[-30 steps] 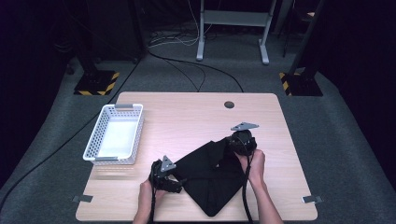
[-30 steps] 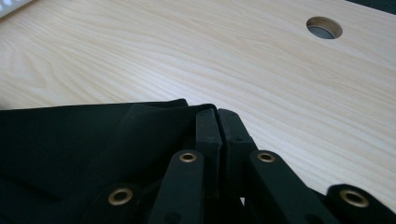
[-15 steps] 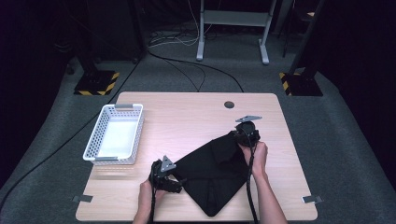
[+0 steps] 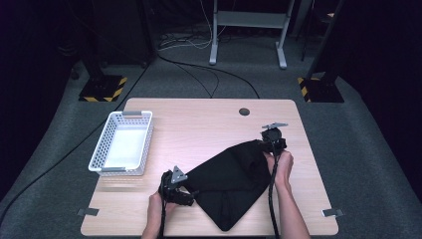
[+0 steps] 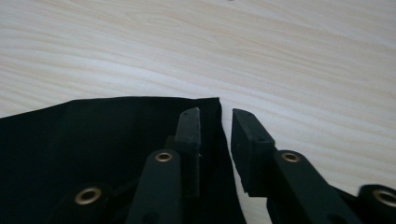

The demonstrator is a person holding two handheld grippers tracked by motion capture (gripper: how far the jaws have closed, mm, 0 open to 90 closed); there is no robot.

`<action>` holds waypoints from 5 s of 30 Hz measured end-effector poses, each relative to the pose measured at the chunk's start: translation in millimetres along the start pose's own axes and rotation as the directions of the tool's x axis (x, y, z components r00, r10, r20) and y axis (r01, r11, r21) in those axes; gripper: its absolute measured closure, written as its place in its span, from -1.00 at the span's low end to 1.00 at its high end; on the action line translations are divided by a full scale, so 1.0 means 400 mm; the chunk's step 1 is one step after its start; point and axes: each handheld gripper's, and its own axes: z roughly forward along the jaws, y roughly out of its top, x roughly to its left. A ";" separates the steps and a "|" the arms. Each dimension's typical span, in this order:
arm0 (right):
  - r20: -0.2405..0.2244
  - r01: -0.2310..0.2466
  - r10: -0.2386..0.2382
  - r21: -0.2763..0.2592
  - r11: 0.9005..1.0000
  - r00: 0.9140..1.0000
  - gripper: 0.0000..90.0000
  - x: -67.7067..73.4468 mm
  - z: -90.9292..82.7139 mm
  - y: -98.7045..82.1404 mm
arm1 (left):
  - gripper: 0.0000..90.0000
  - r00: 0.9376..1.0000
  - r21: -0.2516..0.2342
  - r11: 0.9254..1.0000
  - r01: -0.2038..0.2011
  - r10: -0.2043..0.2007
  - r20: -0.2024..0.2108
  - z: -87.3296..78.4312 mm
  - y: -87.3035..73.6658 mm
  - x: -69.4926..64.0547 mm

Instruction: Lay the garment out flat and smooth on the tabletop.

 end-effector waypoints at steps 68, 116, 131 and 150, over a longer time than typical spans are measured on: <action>-0.185 -0.111 0.092 -0.096 0.989 0.978 -0.67 -0.049 -0.110 -0.203 | -0.94 0.999 -0.076 0.997 -0.031 0.033 0.026 -0.021 0.000 -0.008; -0.213 0.112 -0.125 -0.074 0.991 0.969 -0.92 0.141 -0.051 -0.301 | -0.96 1.000 0.010 1.000 0.009 -0.009 0.001 -0.057 -0.056 0.041; -0.198 0.071 -0.086 -0.082 0.994 0.976 -0.94 0.066 -0.059 -0.309 | -0.88 0.998 -0.025 0.998 0.054 -0.055 -0.026 -0.106 -0.059 0.046; -0.210 0.052 -0.066 -0.070 0.996 0.975 -0.99 0.027 -0.064 -0.318 | -0.81 0.999 -0.104 0.994 -0.021 0.024 0.026 -0.108 0.083 -0.038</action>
